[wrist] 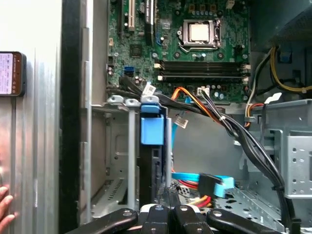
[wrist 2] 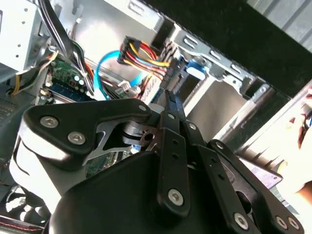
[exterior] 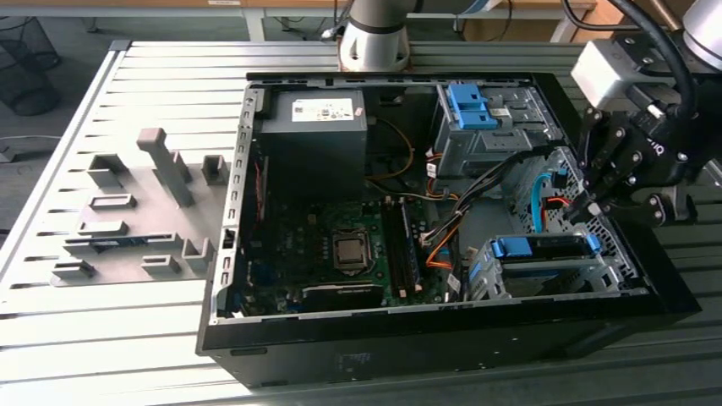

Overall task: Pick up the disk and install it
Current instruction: 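Insert the first disk wire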

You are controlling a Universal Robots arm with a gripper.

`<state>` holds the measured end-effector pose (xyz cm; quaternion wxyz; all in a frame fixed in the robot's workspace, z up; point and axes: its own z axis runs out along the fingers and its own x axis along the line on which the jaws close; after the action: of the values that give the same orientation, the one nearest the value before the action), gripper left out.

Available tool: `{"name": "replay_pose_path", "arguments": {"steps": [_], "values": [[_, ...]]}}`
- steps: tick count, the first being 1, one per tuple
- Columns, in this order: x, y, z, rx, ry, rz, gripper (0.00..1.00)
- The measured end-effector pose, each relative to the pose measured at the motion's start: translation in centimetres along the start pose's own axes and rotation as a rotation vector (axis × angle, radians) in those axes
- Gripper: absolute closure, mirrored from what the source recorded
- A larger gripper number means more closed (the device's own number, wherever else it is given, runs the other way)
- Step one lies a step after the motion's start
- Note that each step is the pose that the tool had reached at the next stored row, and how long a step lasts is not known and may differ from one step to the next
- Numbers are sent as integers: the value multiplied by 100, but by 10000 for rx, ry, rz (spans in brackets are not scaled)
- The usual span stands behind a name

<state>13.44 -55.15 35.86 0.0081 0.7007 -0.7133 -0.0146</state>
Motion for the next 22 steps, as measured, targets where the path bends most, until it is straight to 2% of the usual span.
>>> {"name": "replay_pose_path", "arguments": {"steps": [6,7,12,13,22], "values": [[-20,-77,21,-9,7,-187,89],[-20,-83,24,-9,8,-243,82],[-21,-93,40,-11,19,-376,81],[-21,-94,45,-11,18,-382,75],[-32,-131,68,-11,20,-432,75]]}}
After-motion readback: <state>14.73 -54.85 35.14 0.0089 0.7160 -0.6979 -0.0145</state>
